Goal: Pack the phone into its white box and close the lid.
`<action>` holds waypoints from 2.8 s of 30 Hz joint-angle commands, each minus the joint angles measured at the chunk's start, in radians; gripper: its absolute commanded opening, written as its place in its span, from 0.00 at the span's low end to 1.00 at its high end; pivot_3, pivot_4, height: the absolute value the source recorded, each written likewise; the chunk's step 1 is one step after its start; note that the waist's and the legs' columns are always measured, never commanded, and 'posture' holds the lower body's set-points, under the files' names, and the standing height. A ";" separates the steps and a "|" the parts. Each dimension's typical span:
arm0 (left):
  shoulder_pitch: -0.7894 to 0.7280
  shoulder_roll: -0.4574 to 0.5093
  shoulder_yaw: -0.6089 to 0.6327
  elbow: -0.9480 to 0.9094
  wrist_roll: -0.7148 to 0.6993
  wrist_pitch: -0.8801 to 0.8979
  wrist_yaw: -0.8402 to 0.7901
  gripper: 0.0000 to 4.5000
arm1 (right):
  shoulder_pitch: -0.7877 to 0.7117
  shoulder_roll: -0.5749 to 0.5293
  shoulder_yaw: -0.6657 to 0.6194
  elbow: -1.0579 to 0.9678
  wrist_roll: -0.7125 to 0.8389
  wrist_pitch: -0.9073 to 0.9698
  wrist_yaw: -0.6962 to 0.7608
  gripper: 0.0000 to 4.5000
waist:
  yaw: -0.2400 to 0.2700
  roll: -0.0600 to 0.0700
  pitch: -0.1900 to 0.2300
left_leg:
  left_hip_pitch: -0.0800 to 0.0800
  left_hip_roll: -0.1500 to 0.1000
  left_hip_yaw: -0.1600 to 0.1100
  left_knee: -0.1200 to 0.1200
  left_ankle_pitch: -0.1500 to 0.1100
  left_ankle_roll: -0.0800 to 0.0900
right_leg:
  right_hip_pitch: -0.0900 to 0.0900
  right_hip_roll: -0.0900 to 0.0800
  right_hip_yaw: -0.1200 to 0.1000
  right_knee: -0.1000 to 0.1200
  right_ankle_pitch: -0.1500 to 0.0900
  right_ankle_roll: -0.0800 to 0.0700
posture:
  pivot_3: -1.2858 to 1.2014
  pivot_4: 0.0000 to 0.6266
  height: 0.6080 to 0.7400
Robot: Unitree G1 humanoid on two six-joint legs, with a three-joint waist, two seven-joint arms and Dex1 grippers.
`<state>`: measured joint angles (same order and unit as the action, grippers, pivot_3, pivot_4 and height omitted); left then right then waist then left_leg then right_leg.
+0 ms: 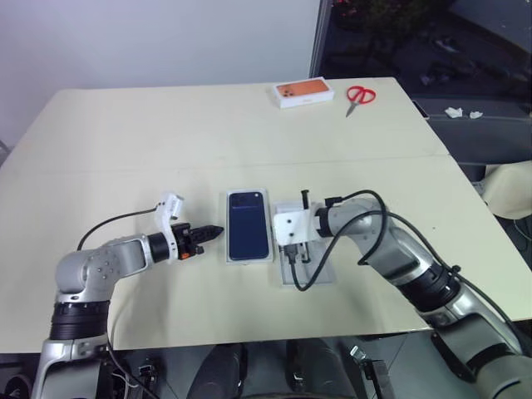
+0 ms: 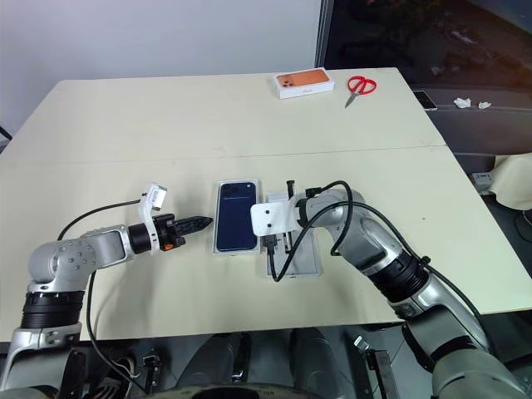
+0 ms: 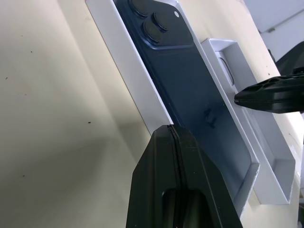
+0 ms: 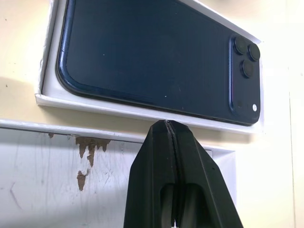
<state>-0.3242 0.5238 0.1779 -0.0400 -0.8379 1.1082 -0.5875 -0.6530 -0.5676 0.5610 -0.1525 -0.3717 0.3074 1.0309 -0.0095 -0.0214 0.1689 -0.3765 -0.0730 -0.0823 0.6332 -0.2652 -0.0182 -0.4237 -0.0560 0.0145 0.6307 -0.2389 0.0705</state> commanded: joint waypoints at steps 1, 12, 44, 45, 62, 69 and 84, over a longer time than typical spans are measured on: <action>-0.004 0.000 0.019 -0.022 -0.005 -0.001 -0.003 0.00 | 0.007 -0.017 0.022 0.021 -0.050 0.034 0.022 0.01 | 0.001 0.000 0.000 | 0.000 0.000 0.000 0.000 0.000 0.000 | 0.000 0.000 0.000 0.000 0.000 0.000 | 0.52 0.24 1.00; 0.000 -0.008 0.020 -0.026 -0.006 0.000 0.003 0.00 | 0.016 -0.078 0.014 0.012 -0.077 -0.002 0.058 0.01 | 0.021 0.000 0.000 | 0.000 -0.001 0.000 0.001 0.000 0.000 | 0.002 0.000 -0.001 0.000 0.000 0.000 | 0.52 0.24 1.00; -0.073 -0.071 -0.108 -0.024 0.051 0.045 0.011 0.00 | 0.107 -0.042 -0.006 0.029 -0.094 0.003 0.066 0.01 | 0.023 -0.001 -0.001 | 0.001 -0.003 -0.002 0.005 -0.003 0.004 | 0.007 -0.003 -0.003 -0.002 0.000 0.000 | 0.52 0.24 1.00; -0.074 -0.075 -0.118 -0.030 0.052 0.048 0.008 0.00 | 0.117 -0.057 -0.019 0.017 -0.086 0.008 0.076 0.01 | 0.024 -0.001 -0.001 | 0.001 -0.003 -0.002 0.006 -0.003 0.005 | 0.007 -0.003 -0.003 -0.002 0.000 0.000 | 0.52 0.24 1.00; -0.149 -0.114 -0.153 0.064 0.126 -0.008 -0.005 0.00 | 0.155 -0.092 -0.077 -0.072 -0.009 0.084 0.126 0.01 | 0.022 -0.001 -0.001 | 0.001 -0.003 -0.003 0.012 -0.005 0.008 | 0.011 -0.004 -0.005 -0.002 -0.002 0.003 | 0.52 0.24 1.00; -0.174 -0.143 -0.152 0.088 0.146 -0.020 -0.007 0.00 | 0.156 -0.076 -0.074 -0.115 0.024 0.128 0.155 0.01 | 0.021 -0.001 -0.001 | 0.001 -0.003 -0.003 0.012 -0.005 0.008 | 0.010 -0.004 -0.005 -0.002 -0.002 0.003 | 0.52 0.24 1.00; -0.149 -0.140 -0.164 0.056 0.165 -0.011 -0.037 0.00 | 0.136 -0.074 -0.069 -0.101 0.029 0.132 0.140 0.01 | 0.019 -0.001 -0.001 | 0.001 -0.003 -0.003 0.012 -0.006 0.008 | 0.010 -0.003 -0.005 -0.002 -0.002 0.003 | 0.52 0.24 1.00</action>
<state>-0.4736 0.3887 0.0202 0.0592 -0.6630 1.1044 -0.6060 -0.5096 -0.6475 0.4710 -0.2624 -0.3486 0.4579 1.1762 0.0091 -0.0220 0.1684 -0.3757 -0.0757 -0.0852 0.6452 -0.2708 -0.0105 -0.4135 -0.0594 0.0097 0.6289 -0.2409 0.0738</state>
